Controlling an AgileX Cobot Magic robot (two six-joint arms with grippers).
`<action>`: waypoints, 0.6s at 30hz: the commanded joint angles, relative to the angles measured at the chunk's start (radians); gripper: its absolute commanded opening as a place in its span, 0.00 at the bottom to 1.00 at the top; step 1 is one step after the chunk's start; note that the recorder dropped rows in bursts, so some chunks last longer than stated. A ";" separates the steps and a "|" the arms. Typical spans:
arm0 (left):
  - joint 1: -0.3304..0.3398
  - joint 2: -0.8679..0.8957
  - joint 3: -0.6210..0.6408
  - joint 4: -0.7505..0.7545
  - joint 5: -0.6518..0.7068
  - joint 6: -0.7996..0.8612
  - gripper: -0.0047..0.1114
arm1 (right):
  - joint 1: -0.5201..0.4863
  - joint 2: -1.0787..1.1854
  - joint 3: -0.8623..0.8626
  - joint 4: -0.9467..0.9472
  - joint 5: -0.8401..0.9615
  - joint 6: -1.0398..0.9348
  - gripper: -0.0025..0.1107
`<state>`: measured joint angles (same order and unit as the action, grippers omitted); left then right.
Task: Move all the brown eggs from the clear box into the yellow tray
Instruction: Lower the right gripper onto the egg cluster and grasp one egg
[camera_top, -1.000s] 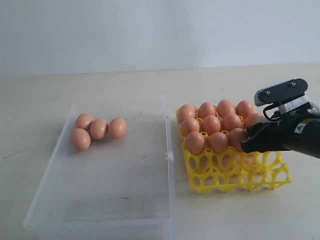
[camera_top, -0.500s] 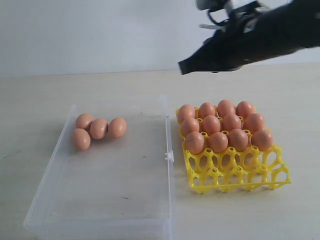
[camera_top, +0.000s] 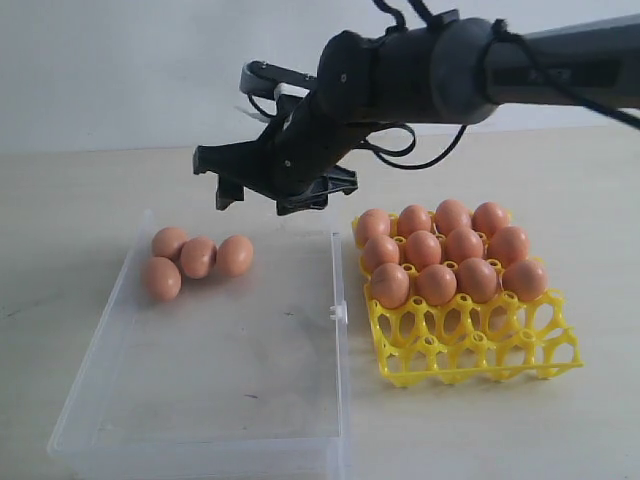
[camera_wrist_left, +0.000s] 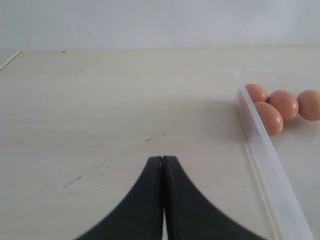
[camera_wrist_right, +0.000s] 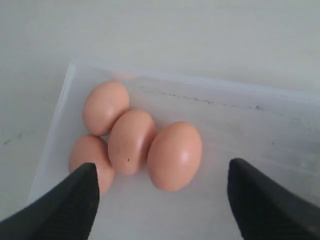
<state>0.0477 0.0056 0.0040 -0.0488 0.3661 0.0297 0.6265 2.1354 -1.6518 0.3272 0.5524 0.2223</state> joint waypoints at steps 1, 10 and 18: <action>-0.009 -0.006 -0.004 -0.006 -0.012 0.000 0.04 | 0.001 0.094 -0.089 0.007 -0.008 0.079 0.65; -0.009 -0.006 -0.004 -0.006 -0.012 0.000 0.04 | 0.001 0.199 -0.174 -0.009 0.010 0.095 0.64; -0.009 -0.006 -0.004 -0.006 -0.012 0.000 0.04 | 0.001 0.256 -0.203 -0.007 0.030 0.095 0.64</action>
<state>0.0477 0.0056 0.0040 -0.0488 0.3661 0.0297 0.6265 2.3770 -1.8416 0.3227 0.5742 0.3171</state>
